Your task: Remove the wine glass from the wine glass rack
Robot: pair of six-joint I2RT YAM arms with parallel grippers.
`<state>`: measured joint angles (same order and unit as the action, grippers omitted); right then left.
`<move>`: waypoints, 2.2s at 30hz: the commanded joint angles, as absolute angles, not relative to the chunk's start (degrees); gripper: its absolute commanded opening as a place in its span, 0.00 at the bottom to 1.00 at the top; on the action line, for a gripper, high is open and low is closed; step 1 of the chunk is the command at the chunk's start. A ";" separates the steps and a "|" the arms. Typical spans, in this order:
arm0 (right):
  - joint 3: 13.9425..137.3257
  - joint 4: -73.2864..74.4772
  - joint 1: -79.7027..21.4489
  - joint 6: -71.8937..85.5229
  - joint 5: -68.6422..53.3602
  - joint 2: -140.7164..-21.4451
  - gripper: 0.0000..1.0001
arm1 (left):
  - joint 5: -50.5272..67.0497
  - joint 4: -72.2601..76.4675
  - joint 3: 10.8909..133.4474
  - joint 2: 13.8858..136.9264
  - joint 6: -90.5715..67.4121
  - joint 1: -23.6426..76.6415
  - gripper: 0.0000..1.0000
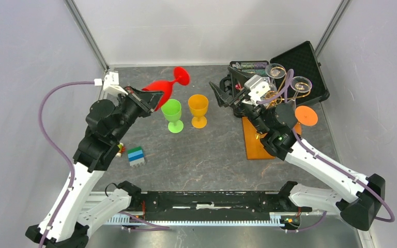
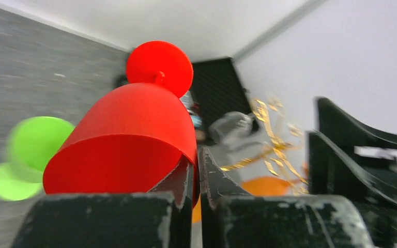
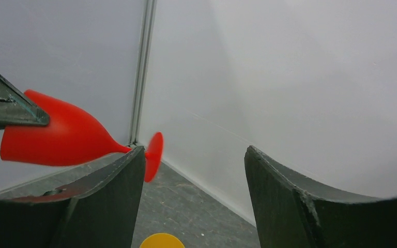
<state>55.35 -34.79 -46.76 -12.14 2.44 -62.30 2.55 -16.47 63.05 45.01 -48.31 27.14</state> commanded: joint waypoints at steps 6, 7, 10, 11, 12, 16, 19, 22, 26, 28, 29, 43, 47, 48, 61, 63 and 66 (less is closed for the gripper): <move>57.13 -22.64 -46.93 -19.50 6.07 -57.73 0.77 | -25.13 -39.22 72.86 51.99 -24.23 25.00 0.02; 57.12 -21.52 -46.93 -19.95 6.88 -57.19 0.78 | -25.05 -40.24 73.25 52.92 -23.65 24.19 0.02; 57.04 -18.96 -46.93 -21.28 9.13 -55.71 0.78 | -23.85 -42.90 74.87 55.60 -22.23 20.86 0.02; 57.04 -18.09 -46.91 -21.55 9.71 -55.17 0.78 | -23.24 -43.72 75.50 56.76 -21.66 19.54 0.02; 56.93 -17.14 -46.93 -21.89 10.11 -54.60 0.78 | -22.42 -44.76 75.96 58.07 -21.24 18.45 0.02; 56.94 -13.85 -46.93 -22.78 13.02 -52.19 0.78 | -14.47 -47.92 77.17 63.72 -20.05 13.41 0.02; 56.95 -11.47 -46.89 -24.00 15.17 -50.16 0.78 | -9.68 -48.78 77.43 68.48 -19.71 11.68 0.02; 56.16 -10.88 -46.93 -25.07 16.54 -47.94 0.78 | -6.13 -48.49 77.64 72.67 -19.86 11.08 0.02; 55.54 -10.37 -46.89 -25.62 16.95 -45.28 0.78 | -2.84 -49.33 79.64 77.64 -19.32 11.07 0.02; 55.46 -9.92 -46.93 -25.58 17.03 -44.22 0.78 | -3.44 -49.75 80.56 79.70 -18.92 11.05 0.02; 55.38 -9.74 -46.91 -25.60 17.00 -43.84 0.78 | -3.92 -50.19 81.09 80.90 -18.83 11.07 0.02; 55.31 -4.87 -46.94 -24.27 19.13 -39.17 0.78 | -4.81 -55.99 87.71 95.13 -15.43 11.16 0.10; 54.83 -4.29 -46.93 -23.99 19.73 -38.41 0.78 | -5.90 -56.20 87.80 95.23 -15.55 11.16 0.16; 54.84 -4.03 -46.93 -23.91 19.95 -38.30 0.78 | -5.53 -56.16 87.89 95.19 -15.56 11.16 0.19; 61.79 6.79 -46.93 -24.32 26.83 -39.50 0.80 | -4.57 -57.01 91.90 88.95 -14.90 11.17 0.65; 65.34 12.24 -46.93 -24.89 29.83 -41.21 0.82 | -5.78 -56.50 92.35 86.72 -14.72 11.16 0.71; 69.78 18.65 -46.93 -26.85 37.36 -44.13 0.83 | -6.11 -54.58 92.21 83.17 -14.66 11.16 0.80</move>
<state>63.40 9.82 -46.76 -24.60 27.40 -41.74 -4.60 -56.95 89.19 89.95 -16.86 11.33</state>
